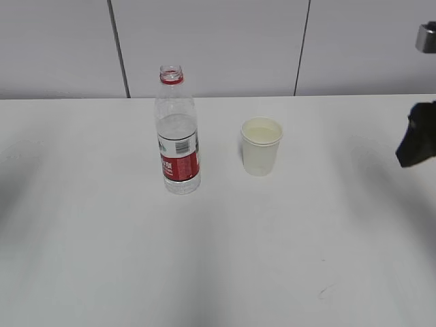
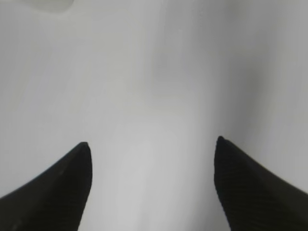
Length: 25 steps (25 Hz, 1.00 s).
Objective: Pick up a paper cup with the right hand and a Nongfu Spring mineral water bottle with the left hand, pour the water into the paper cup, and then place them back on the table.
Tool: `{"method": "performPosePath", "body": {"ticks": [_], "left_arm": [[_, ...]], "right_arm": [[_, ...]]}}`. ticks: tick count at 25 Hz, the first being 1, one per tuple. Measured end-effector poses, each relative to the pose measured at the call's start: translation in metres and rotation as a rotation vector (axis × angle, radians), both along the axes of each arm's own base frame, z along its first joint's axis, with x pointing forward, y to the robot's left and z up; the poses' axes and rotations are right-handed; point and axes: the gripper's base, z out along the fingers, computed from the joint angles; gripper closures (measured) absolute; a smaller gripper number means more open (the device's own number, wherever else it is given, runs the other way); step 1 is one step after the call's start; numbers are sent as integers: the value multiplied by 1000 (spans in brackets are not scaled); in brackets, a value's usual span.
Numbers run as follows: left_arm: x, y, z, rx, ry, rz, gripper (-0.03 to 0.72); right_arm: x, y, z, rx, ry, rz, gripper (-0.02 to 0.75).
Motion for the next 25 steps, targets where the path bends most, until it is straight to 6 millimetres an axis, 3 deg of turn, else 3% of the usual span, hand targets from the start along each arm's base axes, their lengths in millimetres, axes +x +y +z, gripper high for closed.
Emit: {"method": "performPosePath", "body": {"ticks": [5,11,19,25], "left_arm": [[-75,-3,-3,-12,-100,15,179],[-135,-5,-11,-17,-168,30,187],[-183,-7,-24,-28,-304,29,197],[-205,-8,-21,-33,-451,25,197]], "right_arm": [[-59,0,-6,-8,-25,13,151],[-101,0,-6,-11,-74,19,153],[-158,1,-29,-13,-106,20,154],[-194,1,-28,-16,-243,21,155]]}}
